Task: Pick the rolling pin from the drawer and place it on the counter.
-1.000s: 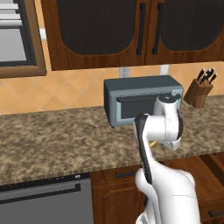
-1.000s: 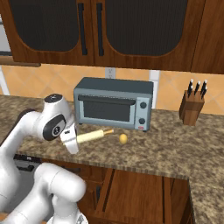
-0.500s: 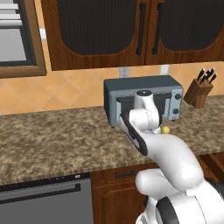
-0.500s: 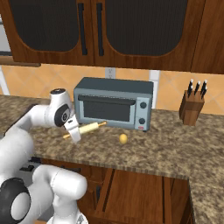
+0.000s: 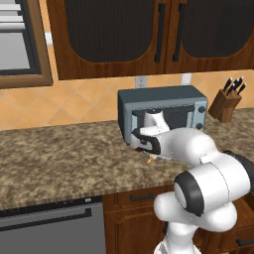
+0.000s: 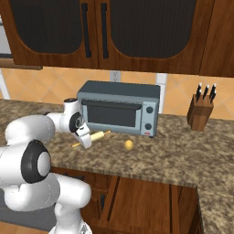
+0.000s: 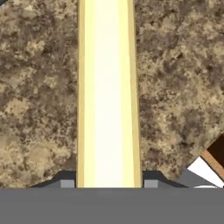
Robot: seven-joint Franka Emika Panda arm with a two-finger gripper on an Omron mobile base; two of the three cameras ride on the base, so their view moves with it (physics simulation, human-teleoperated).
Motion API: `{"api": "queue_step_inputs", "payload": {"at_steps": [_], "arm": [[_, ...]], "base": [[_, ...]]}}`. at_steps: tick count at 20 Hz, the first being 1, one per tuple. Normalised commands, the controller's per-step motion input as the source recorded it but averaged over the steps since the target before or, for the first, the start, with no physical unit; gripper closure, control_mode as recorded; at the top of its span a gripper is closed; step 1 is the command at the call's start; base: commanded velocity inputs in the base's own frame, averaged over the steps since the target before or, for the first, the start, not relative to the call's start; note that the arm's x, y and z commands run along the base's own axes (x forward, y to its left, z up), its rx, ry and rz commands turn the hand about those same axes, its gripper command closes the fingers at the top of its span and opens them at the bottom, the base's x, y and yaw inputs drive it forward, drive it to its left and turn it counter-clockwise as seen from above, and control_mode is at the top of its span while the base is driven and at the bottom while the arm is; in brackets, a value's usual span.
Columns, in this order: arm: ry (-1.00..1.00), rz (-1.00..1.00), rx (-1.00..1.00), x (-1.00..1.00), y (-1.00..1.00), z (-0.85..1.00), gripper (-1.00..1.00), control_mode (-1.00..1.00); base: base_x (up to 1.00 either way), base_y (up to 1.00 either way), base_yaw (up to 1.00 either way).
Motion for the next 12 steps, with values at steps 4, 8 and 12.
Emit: {"api": "queue_step_inputs", "payload": {"at_steps": [4,8,12], "arm": [[0.00,0.08,0.00,0.34,0.00,-0.49,1.00,-1.00],[0.00,0.04,0.00,0.25,0.00,-0.39,1.00,-1.00],[0.00,0.03,0.00,0.11,0.00,-0.35,1.00,-1.00]], "base": [[0.00,0.00,0.00],[0.00,0.00,0.00],[0.00,0.00,0.00]]}}
